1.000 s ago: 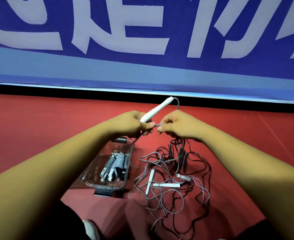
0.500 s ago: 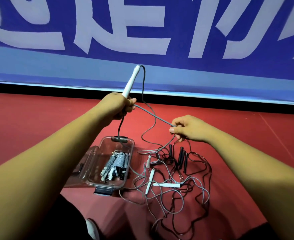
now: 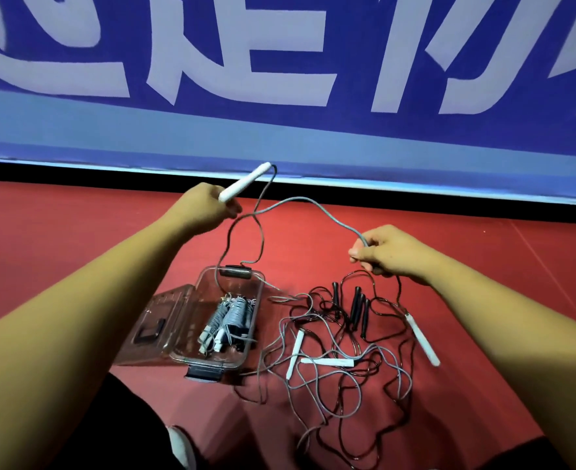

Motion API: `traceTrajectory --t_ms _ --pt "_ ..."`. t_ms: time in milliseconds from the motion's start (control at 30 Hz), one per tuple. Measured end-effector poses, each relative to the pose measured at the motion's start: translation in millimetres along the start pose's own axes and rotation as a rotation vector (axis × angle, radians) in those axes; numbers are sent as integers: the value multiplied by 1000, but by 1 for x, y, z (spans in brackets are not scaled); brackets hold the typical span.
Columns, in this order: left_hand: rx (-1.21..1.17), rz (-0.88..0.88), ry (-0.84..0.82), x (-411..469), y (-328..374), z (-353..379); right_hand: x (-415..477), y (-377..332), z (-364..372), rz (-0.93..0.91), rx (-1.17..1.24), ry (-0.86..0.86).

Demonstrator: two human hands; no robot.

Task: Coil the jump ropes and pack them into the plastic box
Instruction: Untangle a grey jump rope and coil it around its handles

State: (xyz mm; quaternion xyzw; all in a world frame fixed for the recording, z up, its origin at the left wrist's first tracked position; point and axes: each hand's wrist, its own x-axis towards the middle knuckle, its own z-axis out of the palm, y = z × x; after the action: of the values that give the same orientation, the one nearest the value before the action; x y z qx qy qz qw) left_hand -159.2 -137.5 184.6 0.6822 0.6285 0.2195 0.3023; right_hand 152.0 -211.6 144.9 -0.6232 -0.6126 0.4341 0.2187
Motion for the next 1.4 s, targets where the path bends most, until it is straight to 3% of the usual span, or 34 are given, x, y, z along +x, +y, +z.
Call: traceTrajectory --t_ms 67,167,333,433,567,700,800,900,1000,1067,1133,1233,1400 --pt "-24 115 -50 -7 10 10 -1 -16 10 -52 -41 -30" --pt "-180 254 -252 -30 35 36 -3 -40 23 -140 -83 -57" --pt "-97 273 -515 -40 46 54 -5 -59 35 -120 -11 -96" --pt "-83 192 -437 -34 40 48 -6 -61 34 -105 30 -103" --pt "-306 85 -172 -19 38 34 -2 -57 31 -43 115 -59" --pt "-367 -52 12 -2 17 14 1 -34 22 34 -10 -50" --pt "-268 -106 55 4 -4 4 -1 -14 13 26 -80 -75" --pt "-100 -98 13 3 -15 3 -3 -11 8 5 14 -101" --pt "4 64 37 -4 -6 9 -4 -24 13 -66 66 -106" --pt "-142 168 -68 -15 9 18 -5 -36 20 -124 80 -104" --pt "-274 214 -288 -25 25 33 -6 -47 24 -174 149 -106" --pt "-288 235 -516 -35 39 50 -6 -59 24 -182 241 -23" --pt "-523 61 -424 -32 43 45 -8 -51 17 -187 142 76"
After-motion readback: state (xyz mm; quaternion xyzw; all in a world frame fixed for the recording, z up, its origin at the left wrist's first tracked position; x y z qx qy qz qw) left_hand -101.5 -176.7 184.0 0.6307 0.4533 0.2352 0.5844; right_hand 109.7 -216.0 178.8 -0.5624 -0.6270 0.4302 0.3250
